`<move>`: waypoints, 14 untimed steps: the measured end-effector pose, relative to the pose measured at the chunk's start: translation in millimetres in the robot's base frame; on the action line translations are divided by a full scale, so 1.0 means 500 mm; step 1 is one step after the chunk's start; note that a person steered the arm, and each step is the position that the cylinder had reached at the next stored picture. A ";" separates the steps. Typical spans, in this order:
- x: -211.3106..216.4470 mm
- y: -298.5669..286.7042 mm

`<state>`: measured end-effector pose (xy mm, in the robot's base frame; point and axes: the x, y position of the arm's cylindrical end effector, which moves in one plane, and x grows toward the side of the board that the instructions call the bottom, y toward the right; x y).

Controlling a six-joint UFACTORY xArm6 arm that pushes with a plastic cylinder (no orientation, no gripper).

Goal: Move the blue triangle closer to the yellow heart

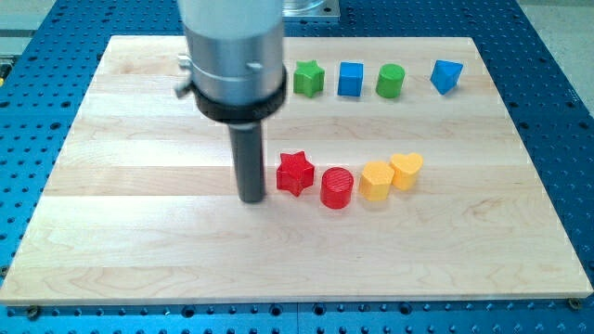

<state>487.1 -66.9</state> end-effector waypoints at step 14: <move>-0.110 0.268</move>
<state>432.3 67.2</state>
